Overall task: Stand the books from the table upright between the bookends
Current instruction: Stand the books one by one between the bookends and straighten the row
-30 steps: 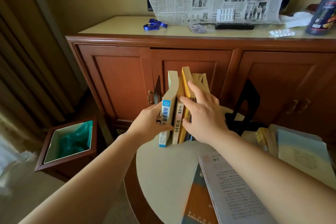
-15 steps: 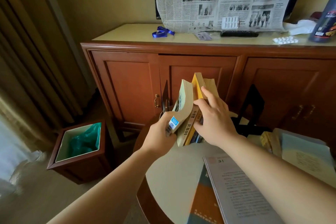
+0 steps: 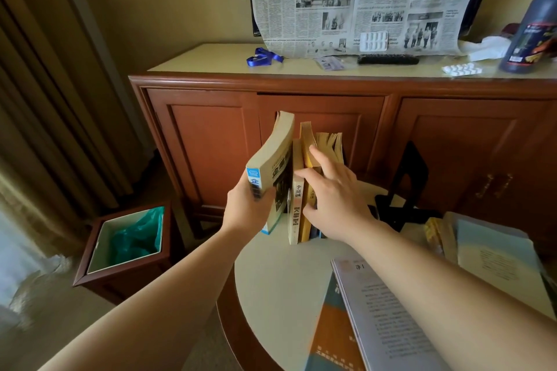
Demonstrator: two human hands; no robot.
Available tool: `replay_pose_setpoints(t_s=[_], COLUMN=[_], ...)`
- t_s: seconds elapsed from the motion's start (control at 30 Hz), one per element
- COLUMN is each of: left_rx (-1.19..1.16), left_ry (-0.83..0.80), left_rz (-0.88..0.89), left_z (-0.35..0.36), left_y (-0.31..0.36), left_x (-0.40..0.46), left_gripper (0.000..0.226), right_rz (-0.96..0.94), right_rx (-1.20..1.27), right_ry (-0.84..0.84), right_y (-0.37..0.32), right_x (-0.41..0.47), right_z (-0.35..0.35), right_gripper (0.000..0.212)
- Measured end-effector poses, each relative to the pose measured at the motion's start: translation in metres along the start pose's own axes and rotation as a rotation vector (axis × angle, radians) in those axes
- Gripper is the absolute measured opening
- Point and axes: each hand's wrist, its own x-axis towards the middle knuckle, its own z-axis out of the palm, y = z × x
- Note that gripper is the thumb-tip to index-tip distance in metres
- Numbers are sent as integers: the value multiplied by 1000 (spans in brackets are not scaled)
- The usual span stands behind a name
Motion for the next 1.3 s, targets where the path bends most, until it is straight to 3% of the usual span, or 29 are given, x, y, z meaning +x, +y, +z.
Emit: replay_pose_setpoints(t_s=[0.23,0.47,0.7,0.8,0.97,1.1,1.3], left_rx=[1,27,187,312,346,300,207], left_ry=[-97,-368,-486,-512,-408,-400,-457], left_rz=[30,28,0,20,57,15,-94], left_z=[19,34,40,42,40,35,39], left_y=[6,-12,-14,-9,-18,-27,-40], left_x=[4,0,17,17,-4,-38,-116], left_gripper=[46,50,49,68,96,91,68], right_rz=[3,61,56,72,136,221,360], right_rx=[-22,-117,-117,-149,-144,-6,72], right_ry=[5,-14,-85,-112,-185,-241,-269], right_y=[1,12,19,21,22,27,24], right_x=[0,-7,-13,-14,-48,-106,-207], right_z=[2,-3,-13,-15,-16,-12,-16], right_gripper=[58,62,71,77,93,84,61])
